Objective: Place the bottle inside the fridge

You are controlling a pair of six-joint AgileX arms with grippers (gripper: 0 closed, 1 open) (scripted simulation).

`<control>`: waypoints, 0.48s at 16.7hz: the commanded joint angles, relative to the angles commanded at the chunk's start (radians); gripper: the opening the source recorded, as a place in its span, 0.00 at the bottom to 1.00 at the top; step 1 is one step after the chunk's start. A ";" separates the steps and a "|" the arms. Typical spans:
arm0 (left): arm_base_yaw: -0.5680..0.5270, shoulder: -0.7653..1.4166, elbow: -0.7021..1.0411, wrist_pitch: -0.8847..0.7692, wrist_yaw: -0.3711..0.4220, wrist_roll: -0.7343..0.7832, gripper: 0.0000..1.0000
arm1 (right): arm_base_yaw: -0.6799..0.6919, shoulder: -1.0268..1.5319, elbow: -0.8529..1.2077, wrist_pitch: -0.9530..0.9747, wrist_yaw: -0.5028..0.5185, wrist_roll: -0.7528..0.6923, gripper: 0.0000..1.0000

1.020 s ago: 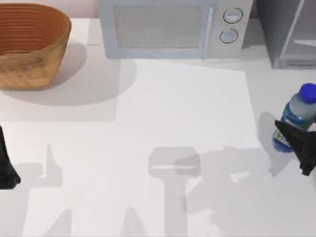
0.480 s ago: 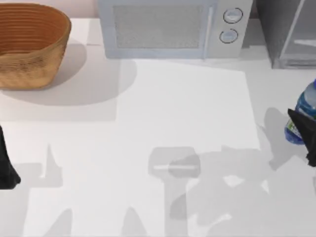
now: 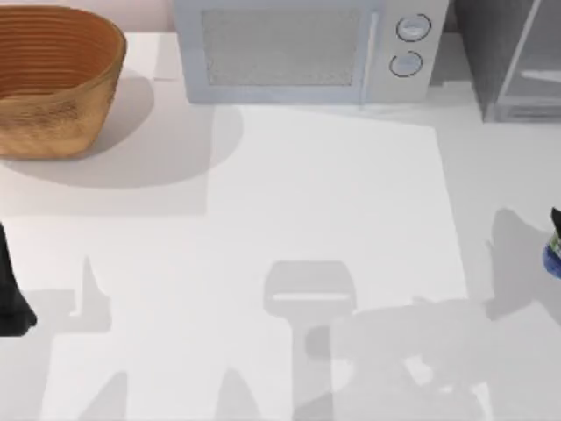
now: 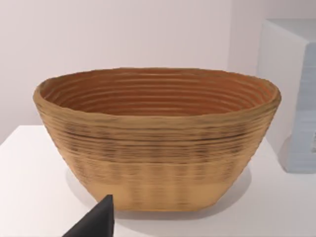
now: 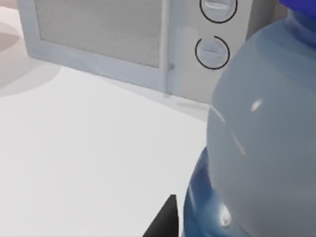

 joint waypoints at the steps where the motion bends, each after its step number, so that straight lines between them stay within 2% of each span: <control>1: 0.000 0.000 0.000 0.000 0.000 0.000 1.00 | -0.001 -0.052 -0.013 -0.033 0.029 0.009 0.01; 8: 0.000 0.000 0.000 0.000 0.000 0.000 1.00 | 0.023 -0.624 -0.043 -0.291 0.233 0.063 0.01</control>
